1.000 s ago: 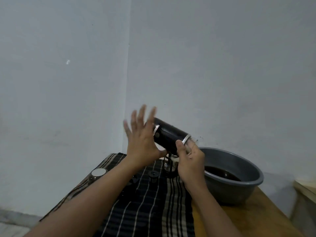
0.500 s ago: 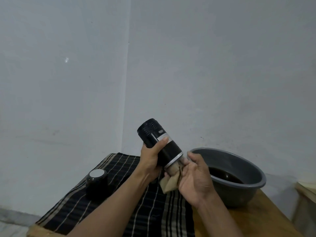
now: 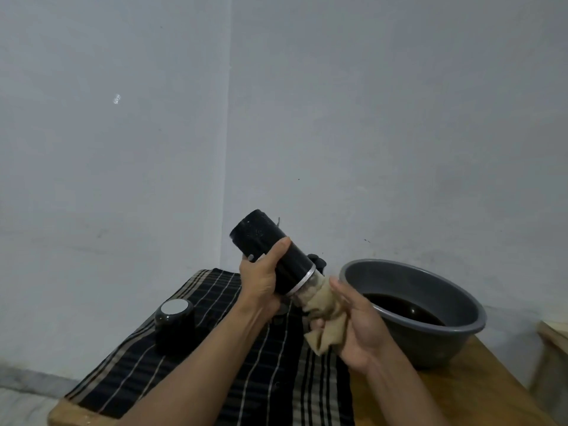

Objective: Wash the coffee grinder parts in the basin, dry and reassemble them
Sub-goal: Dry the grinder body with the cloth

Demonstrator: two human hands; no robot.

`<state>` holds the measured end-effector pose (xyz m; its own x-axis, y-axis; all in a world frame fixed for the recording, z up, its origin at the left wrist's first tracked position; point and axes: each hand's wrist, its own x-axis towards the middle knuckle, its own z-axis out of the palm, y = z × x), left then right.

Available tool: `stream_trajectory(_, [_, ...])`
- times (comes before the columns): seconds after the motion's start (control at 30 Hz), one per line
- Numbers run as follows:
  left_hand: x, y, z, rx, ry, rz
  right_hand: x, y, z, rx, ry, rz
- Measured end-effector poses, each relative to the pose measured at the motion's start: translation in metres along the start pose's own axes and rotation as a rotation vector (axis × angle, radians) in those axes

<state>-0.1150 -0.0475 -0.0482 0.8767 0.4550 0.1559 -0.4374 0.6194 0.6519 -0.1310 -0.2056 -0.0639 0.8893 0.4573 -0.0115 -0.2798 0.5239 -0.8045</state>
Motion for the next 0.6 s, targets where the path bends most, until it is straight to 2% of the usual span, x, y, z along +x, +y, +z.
stream_trajectory(0.07, [0.008, 0.003, -0.006, -0.041, 0.063, 0.034, 0.001, 0.001, -0.008, -0.072, 0.161, -0.159])
stream_trajectory(0.13, [0.012, -0.001, -0.007, -0.044, 0.102, 0.044, 0.004, 0.005, -0.005, -0.426, 0.340, -0.415])
stream_trajectory(0.17, [0.009, -0.002, -0.004, -0.036, 0.123, 0.053, 0.004, 0.011, 0.002, -0.660, 0.376, -0.537])
stream_trajectory(0.2, [0.006, -0.008, 0.000, -0.024, 0.155, 0.061, 0.003, 0.021, 0.010, -0.869, 0.344, -0.604])
stream_trajectory(0.27, [-0.002, -0.017, 0.006, 0.021, 0.181, 0.078, 0.008, 0.041, 0.025, -1.105, 0.247, -0.555])
stream_trajectory(0.33, [-0.011, -0.021, 0.007, 0.119, 0.126, 0.114, 0.017, 0.039, 0.027, -1.156, 0.258, -0.477])
stream_trajectory(0.43, [-0.016, -0.015, 0.007, 0.325, -0.092, 0.234, 0.028, 0.012, 0.017, -1.001, 0.257, -0.374])
stream_trajectory(0.5, [-0.014, -0.009, 0.010, 0.405, -0.137, 0.292, 0.022, 0.012, 0.021, -0.860, 0.237, -0.416])
stream_trajectory(0.6, [-0.012, -0.007, 0.012, 0.392, -0.125, 0.296, 0.010, 0.033, 0.025, -0.787, 0.282, -0.602])
